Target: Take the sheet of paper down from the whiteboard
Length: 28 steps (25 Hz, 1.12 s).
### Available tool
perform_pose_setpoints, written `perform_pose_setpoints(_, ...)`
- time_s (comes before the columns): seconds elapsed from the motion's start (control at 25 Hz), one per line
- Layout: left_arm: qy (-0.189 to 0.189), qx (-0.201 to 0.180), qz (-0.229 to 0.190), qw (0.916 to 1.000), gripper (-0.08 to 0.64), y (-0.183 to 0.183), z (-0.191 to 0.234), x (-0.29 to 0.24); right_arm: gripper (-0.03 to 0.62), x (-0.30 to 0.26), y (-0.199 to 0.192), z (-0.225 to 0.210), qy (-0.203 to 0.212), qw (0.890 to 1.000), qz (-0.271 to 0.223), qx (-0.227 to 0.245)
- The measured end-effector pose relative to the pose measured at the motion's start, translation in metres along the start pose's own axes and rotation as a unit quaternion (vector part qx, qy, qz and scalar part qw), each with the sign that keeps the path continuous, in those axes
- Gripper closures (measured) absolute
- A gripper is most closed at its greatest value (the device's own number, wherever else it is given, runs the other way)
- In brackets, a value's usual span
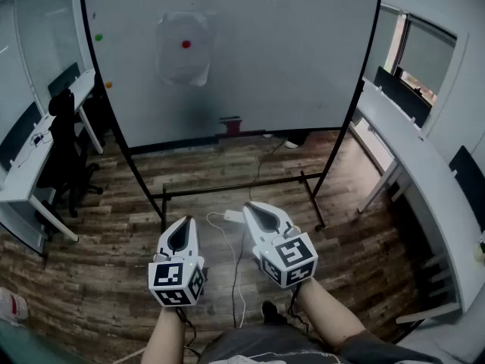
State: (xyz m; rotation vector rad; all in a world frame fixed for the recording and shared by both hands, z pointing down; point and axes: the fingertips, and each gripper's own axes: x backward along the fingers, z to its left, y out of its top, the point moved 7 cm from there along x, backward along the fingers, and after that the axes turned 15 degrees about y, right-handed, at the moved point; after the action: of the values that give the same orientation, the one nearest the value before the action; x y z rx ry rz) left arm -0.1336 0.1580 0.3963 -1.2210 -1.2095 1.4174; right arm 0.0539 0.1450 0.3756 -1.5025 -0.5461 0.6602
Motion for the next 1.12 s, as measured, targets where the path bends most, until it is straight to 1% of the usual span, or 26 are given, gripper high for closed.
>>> perform_pose_setpoints(0.16,0.005,-0.007,0.009,0.9999,0.548,-0.002,0.001,-0.001,0.568,-0.001,-0.007,0.0,0.02,1.0,0.006,-0.006)
perform_pose_setpoints(0.44,0.002,-0.006,0.008,0.9999,0.548,-0.005,-0.002,-0.006,0.569,-0.002,-0.013,-0.007,0.024,1.0,0.008,-0.009)
perform_pose_setpoints(0.56,0.007,-0.008,0.01,0.9999,0.548,-0.004,-0.006,-0.011,0.569,-0.005,-0.014,-0.014,0.031,0.999,-0.006,-0.02)
perform_pose_setpoints(0.68,0.017,0.002,0.01,0.9998,0.548,-0.006,-0.01,-0.018,0.569,-0.008,-0.018,-0.025,0.053,0.998,-0.019,-0.028)
perform_pose_setpoints(0.84,0.045,0.014,0.001,0.9989,0.548,-0.003,-0.022,-0.036,0.568,-0.011,-0.014,-0.055,0.073,0.997,-0.021,-0.012)
perform_pose_setpoints(1.0,0.07,0.019,-0.002,0.9973,0.548,-0.003,-0.046,-0.056,0.568,-0.006,-0.009,-0.101,0.081,0.996,-0.035,-0.025)
perform_pose_setpoints(1.12,0.084,0.018,-0.002,0.9963,0.548,-0.003,-0.066,-0.067,0.568,0.0,-0.012,-0.127,0.096,0.994,-0.032,-0.028)
